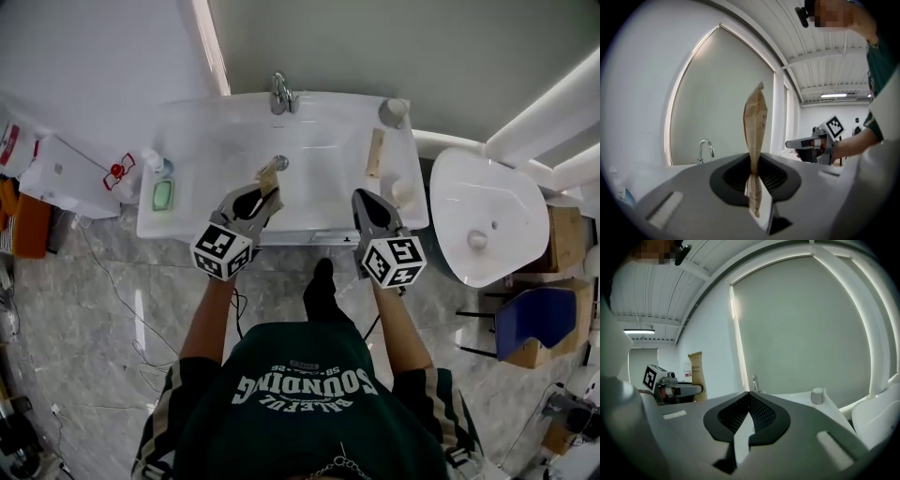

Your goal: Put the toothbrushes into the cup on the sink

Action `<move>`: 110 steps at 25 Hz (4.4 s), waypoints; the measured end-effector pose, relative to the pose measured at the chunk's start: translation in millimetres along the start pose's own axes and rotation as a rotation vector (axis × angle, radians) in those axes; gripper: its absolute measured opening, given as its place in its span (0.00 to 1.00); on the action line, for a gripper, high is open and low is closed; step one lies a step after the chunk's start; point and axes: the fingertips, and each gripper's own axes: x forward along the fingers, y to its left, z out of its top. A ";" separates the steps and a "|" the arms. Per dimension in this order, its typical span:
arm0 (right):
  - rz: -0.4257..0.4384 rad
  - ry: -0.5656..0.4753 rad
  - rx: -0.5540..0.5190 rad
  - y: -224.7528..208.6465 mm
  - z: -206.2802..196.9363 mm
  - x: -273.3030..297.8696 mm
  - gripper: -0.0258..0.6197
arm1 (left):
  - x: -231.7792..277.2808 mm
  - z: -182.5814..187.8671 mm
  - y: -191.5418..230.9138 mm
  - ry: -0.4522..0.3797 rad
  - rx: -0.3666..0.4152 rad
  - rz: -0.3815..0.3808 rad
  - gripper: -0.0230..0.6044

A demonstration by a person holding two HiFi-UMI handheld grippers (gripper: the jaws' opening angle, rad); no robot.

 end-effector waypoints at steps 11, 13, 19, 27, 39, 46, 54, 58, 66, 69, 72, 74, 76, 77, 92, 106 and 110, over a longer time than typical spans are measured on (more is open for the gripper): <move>0.047 0.033 -0.066 -135.6 60.0 75.7 0.04 | 172.0 42.5 18.9 -0.004 -0.012 -0.010 0.18; 0.028 0.041 -0.066 -155.4 61.7 79.5 0.04 | 197.6 44.8 17.7 0.005 -0.004 -0.034 0.18; -0.047 0.025 -0.030 -201.3 65.6 78.8 0.04 | 256.3 50.8 11.7 0.019 0.016 -0.118 0.18; -0.181 0.009 0.009 -248.1 69.8 66.1 0.04 | 328.3 57.9 1.0 0.033 0.035 -0.265 0.18; -0.335 0.059 0.070 -286.1 41.5 50.4 0.04 | 427.3 35.6 0.4 0.064 0.031 -0.404 0.18; -0.388 0.080 0.110 -299.0 23.7 49.0 0.04 | 495.8 33.3 2.6 0.044 0.048 -0.467 0.18; -0.465 0.097 0.158 -310.3 4.4 33.5 0.04 | 563.8 6.9 -1.2 0.056 0.062 -0.526 0.18; -0.492 0.112 0.175 -313.8 -0.5 27.6 0.04 | 590.3 -11.8 2.4 0.057 0.033 -0.521 0.18; -0.522 0.147 0.185 -314.4 -10.5 18.2 0.04 | 606.9 -63.7 3.4 0.141 0.007 -0.498 0.18; -0.526 0.151 0.191 -313.0 -14.2 16.5 0.04 | 605.0 -82.5 -0.3 0.185 0.013 -0.517 0.18; -0.529 0.152 0.194 -313.7 -15.0 13.6 0.04 | 604.0 -93.2 -2.1 0.217 0.028 -0.512 0.18; -0.528 0.154 0.194 -313.9 -15.0 13.1 0.04 | 602.8 -100.0 -2.1 0.239 0.050 -0.503 0.18; -0.525 0.156 0.194 -313.4 -15.3 14.0 0.04 | 601.1 -106.5 -0.4 0.261 0.086 -0.492 0.20; -0.524 0.157 0.194 -313.2 -15.5 14.8 0.04 | 600.5 -109.4 1.1 0.276 0.104 -0.486 0.22; -0.517 0.146 0.180 -300.8 -10.2 10.0 0.04 | 574.2 -112.6 38.0 0.313 0.098 -0.355 0.30; -0.439 0.084 0.104 -251.4 19.8 38.1 0.04 | 475.9 -81.7 23.7 0.275 0.051 -0.477 0.13; -0.417 0.061 0.069 -229.2 31.8 42.8 0.04 | 451.2 -72.2 17.7 0.270 0.065 -0.492 0.12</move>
